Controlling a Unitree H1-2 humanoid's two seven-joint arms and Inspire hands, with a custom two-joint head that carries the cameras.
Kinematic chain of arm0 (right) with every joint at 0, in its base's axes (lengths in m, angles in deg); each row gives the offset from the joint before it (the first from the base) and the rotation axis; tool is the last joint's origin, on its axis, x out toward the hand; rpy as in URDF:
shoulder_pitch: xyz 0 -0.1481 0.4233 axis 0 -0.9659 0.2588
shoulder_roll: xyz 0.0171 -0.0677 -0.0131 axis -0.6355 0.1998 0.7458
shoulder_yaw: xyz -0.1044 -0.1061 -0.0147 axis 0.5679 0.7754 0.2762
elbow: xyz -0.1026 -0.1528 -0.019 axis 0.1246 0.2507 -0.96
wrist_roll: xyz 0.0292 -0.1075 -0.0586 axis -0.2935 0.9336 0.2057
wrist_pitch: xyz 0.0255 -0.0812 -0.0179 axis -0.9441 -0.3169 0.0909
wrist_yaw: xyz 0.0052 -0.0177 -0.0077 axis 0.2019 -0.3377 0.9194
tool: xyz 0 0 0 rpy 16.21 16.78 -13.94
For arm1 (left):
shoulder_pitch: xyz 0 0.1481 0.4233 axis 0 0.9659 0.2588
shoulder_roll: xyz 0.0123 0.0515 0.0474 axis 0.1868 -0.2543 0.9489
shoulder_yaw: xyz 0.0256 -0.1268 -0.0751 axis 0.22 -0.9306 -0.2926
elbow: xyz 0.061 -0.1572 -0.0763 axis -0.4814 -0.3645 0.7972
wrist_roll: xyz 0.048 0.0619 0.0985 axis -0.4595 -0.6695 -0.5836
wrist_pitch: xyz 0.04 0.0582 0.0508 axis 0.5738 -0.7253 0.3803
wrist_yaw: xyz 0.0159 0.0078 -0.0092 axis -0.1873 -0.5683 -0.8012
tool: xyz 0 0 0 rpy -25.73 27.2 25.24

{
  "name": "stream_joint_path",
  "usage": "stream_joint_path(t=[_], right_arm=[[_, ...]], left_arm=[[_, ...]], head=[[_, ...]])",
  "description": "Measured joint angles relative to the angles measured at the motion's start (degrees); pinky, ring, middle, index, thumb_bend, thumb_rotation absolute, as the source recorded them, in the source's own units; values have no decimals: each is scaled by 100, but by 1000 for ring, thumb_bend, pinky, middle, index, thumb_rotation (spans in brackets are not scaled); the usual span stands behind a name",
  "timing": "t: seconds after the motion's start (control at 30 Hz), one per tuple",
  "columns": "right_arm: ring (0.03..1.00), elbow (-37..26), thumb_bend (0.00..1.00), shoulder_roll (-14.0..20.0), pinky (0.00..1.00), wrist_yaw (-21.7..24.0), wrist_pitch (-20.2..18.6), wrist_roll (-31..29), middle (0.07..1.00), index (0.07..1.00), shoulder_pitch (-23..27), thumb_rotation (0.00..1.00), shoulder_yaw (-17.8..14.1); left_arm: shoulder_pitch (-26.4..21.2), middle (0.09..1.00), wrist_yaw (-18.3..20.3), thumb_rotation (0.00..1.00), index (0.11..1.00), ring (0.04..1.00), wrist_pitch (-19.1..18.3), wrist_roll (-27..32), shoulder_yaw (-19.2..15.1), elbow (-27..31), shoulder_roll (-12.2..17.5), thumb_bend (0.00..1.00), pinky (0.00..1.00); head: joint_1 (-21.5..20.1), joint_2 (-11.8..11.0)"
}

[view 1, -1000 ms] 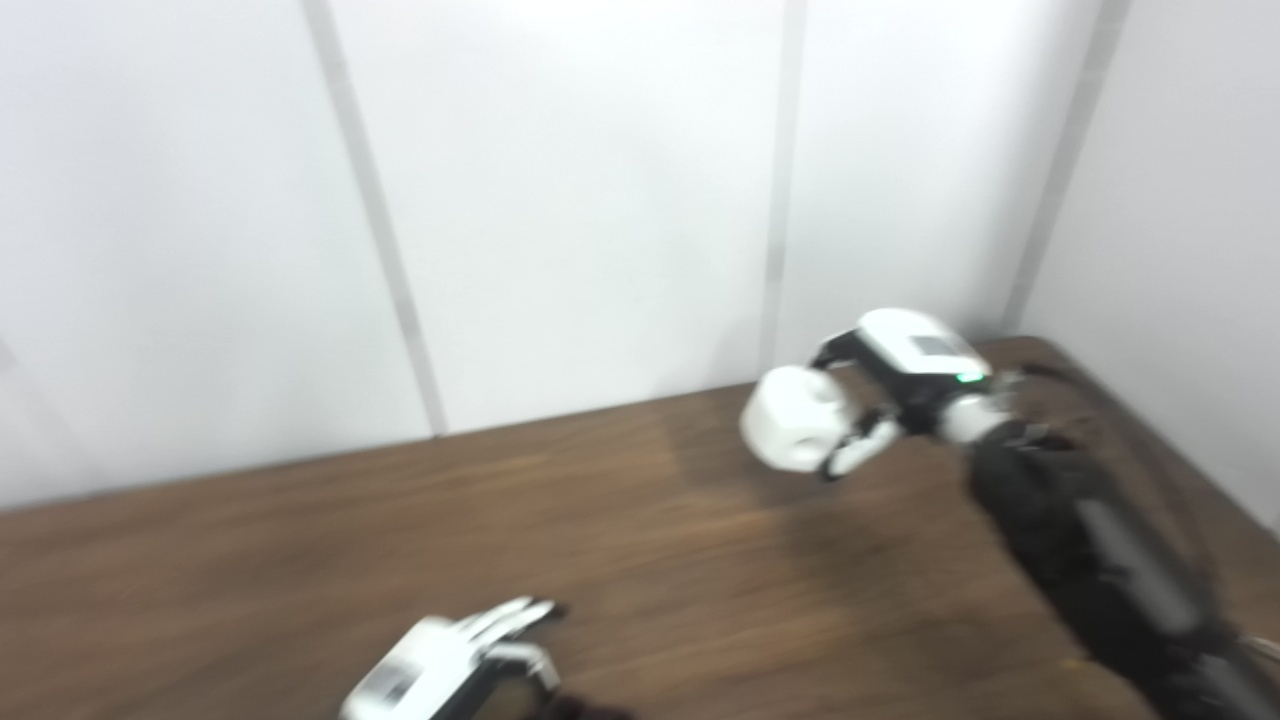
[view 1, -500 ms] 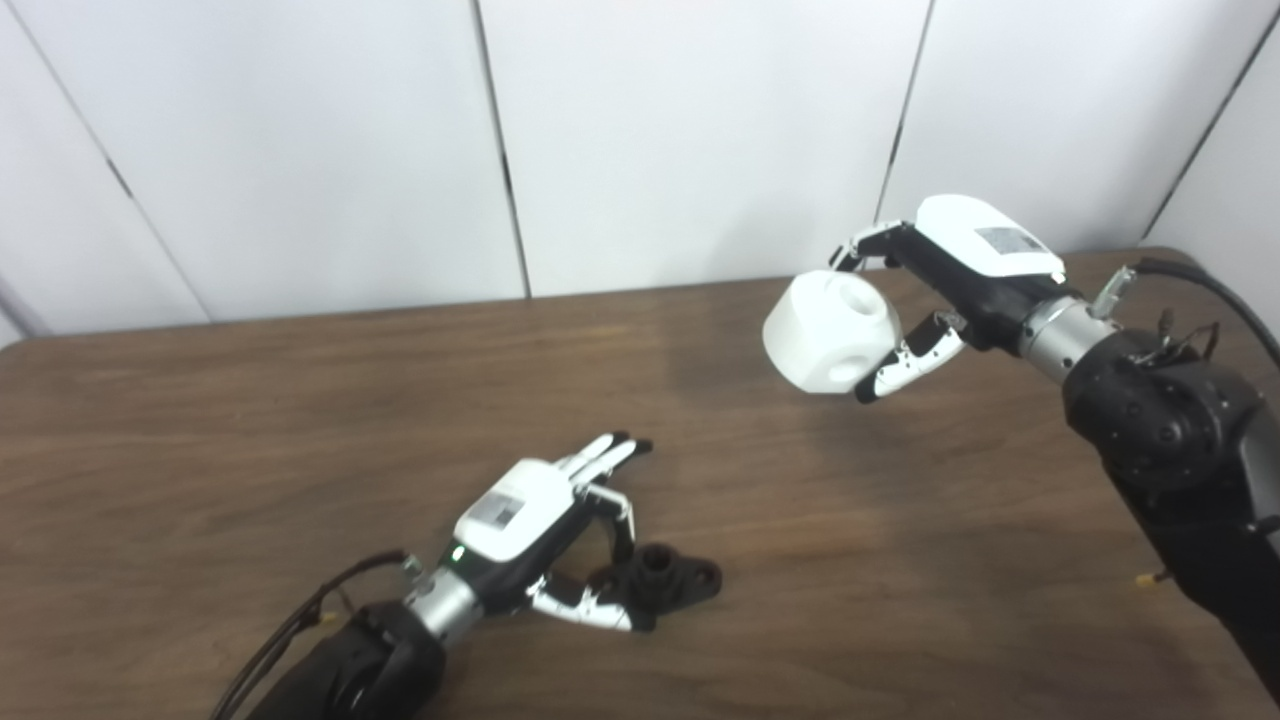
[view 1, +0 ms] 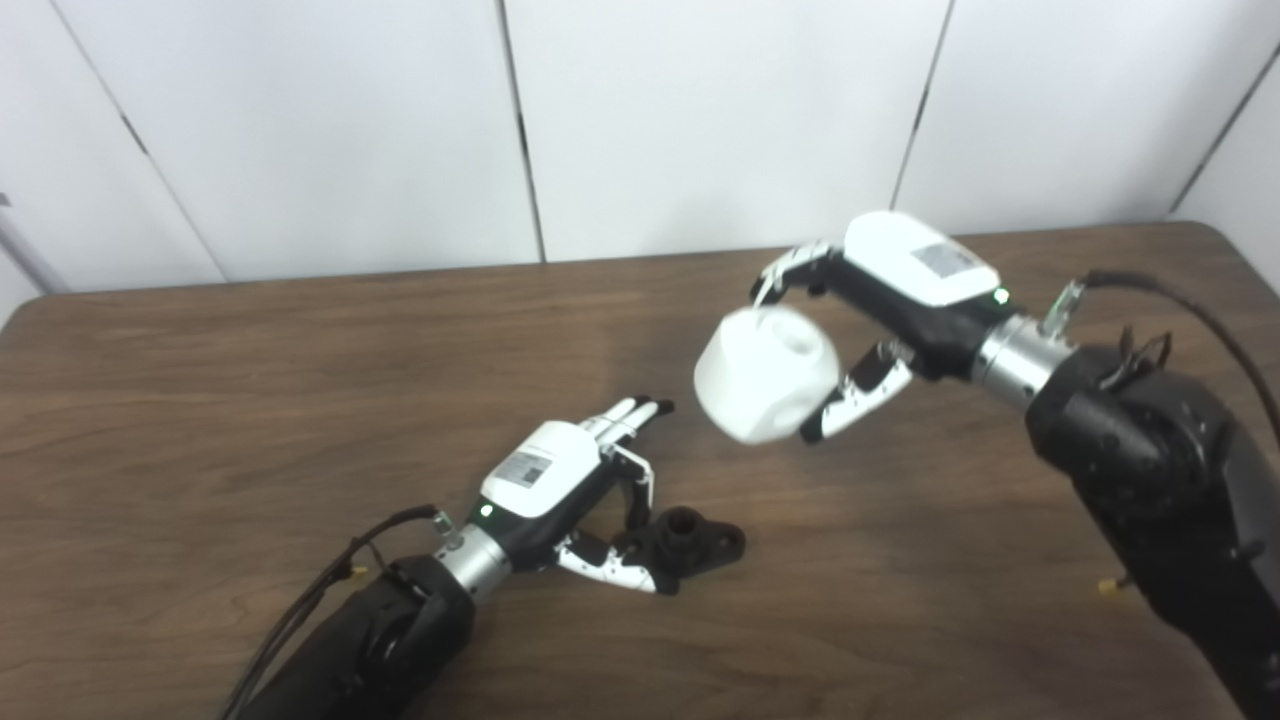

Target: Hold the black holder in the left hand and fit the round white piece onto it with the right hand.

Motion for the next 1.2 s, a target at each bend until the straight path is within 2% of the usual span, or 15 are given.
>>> stream_joint_path(t=[0.13, 0.33, 0.6, 0.8, 1.2], right_arm=[[789, 0, 526, -15, 676, 158, 162, 12, 736, 478, -44, 139, 184], [772, 28, 526, -19, 660, 188, 460, 11, 728, 478, -44, 139, 228], [783, 34, 526, -23, 674, 392, 675, 17, 737, 479, -75, 139, 336], [794, 34, 526, -41, 700, 542, 697, 41, 743, 479, -155, 136, 356], [793, 252, 526, -274, 703, 550, 758, 158, 747, 480, -157, 137, 345]], left_arm=[[-54, 996, 103, 73, 492, 1000, -79, -37, 23, 4, -33, 522, 905], [-67, 989, 134, 72, 491, 1000, -130, -96, 36, 15, -66, 523, 891], [-67, 995, 134, 72, 491, 1000, -138, -101, 36, 15, -73, 523, 899], [-67, 998, 142, 71, 491, 1000, -146, -101, 36, 15, -77, 523, 906], [-57, 987, 151, 70, 491, 1000, -156, -101, 36, 16, -95, 523, 903]], head=[[26, 18], [62, 53], [70, 70], [106, 106], [132, 150]])
